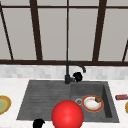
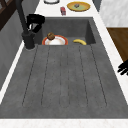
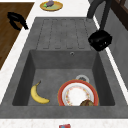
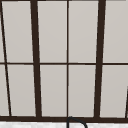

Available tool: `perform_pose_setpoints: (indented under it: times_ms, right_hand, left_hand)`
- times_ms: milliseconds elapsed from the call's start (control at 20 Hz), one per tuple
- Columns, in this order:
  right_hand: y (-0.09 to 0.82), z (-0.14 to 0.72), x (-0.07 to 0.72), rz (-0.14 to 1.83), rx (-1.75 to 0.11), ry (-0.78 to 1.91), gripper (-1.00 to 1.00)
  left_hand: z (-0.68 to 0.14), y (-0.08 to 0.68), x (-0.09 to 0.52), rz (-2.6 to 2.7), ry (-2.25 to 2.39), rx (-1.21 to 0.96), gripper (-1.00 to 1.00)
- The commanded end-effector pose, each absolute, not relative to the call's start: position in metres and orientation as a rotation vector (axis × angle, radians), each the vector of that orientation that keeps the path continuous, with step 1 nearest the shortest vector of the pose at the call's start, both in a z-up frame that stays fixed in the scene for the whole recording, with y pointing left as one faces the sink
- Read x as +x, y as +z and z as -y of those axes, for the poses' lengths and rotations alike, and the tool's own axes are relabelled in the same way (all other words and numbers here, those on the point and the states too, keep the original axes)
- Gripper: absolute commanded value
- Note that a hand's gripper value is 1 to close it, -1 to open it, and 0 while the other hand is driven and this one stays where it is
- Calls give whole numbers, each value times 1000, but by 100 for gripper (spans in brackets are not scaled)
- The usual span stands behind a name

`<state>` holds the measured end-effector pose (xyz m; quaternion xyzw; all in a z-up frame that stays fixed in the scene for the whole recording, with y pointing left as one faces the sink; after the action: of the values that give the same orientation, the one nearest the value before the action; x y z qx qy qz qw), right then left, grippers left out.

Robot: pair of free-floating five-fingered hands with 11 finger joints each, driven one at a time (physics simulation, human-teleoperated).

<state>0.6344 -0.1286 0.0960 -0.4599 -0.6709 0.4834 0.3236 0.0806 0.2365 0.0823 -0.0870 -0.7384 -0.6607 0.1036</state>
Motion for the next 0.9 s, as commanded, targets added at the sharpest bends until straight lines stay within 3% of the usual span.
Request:
perform_pose_setpoints:
  times_ms: [0,850]
  right_hand:
    - [77,149,631,1799,-1151,1171,100]
    - [53,162,630,1994,-1235,1071,100]
  left_hand:
    - [-237,82,81,2178,-1949,-257,0]
    - [-237,82,81,2178,-1949,-257,0]
